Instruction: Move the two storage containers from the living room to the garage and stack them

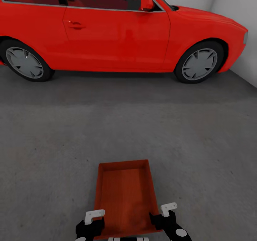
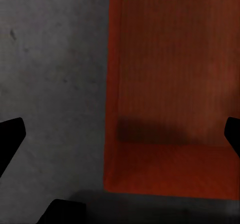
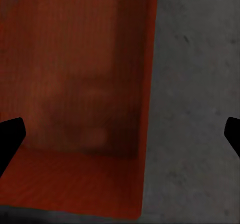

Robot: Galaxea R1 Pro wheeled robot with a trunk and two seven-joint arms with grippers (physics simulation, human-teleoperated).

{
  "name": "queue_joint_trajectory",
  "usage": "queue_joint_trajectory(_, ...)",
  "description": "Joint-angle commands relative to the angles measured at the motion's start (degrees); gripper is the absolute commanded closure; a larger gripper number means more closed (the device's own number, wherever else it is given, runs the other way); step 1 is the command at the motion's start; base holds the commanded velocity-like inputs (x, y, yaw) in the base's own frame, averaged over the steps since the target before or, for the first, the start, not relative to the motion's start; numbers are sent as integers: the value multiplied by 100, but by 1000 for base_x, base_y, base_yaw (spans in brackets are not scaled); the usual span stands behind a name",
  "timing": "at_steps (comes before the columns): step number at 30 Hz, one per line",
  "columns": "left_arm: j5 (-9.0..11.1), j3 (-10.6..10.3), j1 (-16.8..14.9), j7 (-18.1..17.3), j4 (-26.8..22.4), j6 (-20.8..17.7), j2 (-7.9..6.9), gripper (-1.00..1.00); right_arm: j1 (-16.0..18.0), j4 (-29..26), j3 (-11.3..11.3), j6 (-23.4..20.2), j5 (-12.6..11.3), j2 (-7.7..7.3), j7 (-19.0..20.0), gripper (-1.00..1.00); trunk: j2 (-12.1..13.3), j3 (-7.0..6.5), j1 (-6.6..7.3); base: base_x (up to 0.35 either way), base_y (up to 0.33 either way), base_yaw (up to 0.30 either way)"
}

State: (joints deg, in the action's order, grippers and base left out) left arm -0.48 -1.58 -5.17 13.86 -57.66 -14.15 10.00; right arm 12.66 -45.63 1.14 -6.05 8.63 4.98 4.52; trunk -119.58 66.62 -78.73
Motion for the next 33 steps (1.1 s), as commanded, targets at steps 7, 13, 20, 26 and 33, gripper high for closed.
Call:
queue_joint_trajectory(7, -5, -9, -1, 32, -9, -35, 0, -100, 0, -13, -8, -30, 60, 3, 23, -100, 281, -122, 155, -81, 0, 0)
queue_joint_trajectory(13, -5, -9, -1, 29, -9, -35, 0, -100, 0, -12, -8, -29, 60, 3, 23, -100, 521, -230, 287, -314, 0, 0)
queue_joint_trajectory(20, -5, -9, -1, 21, -9, -35, 0, -100, 0, -14, -8, -29, 60, 3, 23, -100, 802, -356, 441, -148, 0, 0)
queue_joint_trajectory(26, -5, -9, -1, 20, -9, -35, 0, -100, 0, -13, -8, -32, 60, 2, 23, -100, 1043, -463, 572, -9, 0, 0)
queue_joint_trajectory(33, -5, -9, -1, 34, -9, -29, 0, -100, 0, -12, -8, -30, 60, -3, 23, -100, 1323, -589, 726, 0, 0, 0)
